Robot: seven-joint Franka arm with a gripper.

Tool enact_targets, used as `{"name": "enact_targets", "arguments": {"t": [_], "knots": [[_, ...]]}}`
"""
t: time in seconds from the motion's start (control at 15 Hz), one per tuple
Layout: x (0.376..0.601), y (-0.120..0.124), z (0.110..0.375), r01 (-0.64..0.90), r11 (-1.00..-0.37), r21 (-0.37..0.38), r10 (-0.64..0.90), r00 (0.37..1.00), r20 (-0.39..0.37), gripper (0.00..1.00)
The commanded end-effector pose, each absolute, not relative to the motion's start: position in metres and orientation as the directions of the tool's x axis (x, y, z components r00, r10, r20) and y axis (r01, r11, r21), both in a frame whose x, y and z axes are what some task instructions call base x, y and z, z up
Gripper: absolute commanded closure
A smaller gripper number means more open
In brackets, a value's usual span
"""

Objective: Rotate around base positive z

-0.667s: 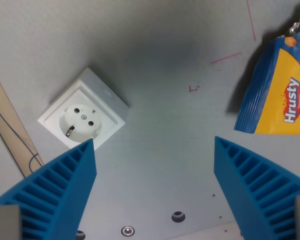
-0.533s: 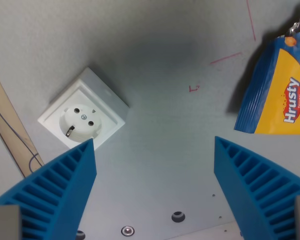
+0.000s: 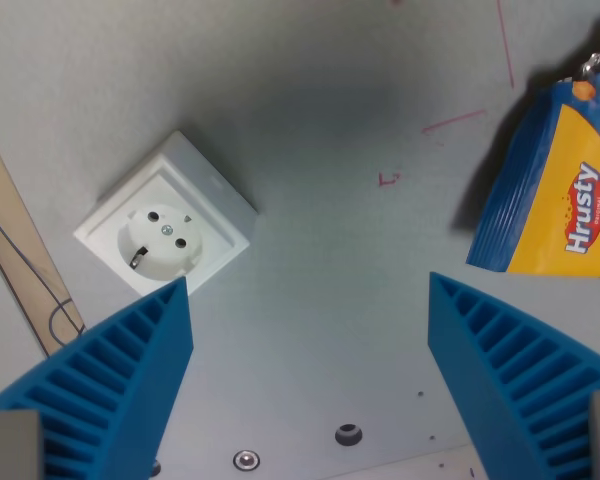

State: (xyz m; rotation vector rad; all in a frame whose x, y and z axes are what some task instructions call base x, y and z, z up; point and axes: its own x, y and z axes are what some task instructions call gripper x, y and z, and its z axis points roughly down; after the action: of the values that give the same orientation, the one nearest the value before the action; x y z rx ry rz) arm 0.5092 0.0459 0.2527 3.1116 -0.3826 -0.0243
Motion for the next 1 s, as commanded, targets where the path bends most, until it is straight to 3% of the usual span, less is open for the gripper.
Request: {"name": "enact_targets", "arguments": {"t": [0.07,1.0], "knots": [[0.5094,0.0456,0.2544,-0.136,-0.991,0.008,-0.136,0.991,-0.011,0.00],[0.5094,0.0456,0.2544,0.051,-0.999,0.009,0.051,0.999,-0.011,0.00]]}}
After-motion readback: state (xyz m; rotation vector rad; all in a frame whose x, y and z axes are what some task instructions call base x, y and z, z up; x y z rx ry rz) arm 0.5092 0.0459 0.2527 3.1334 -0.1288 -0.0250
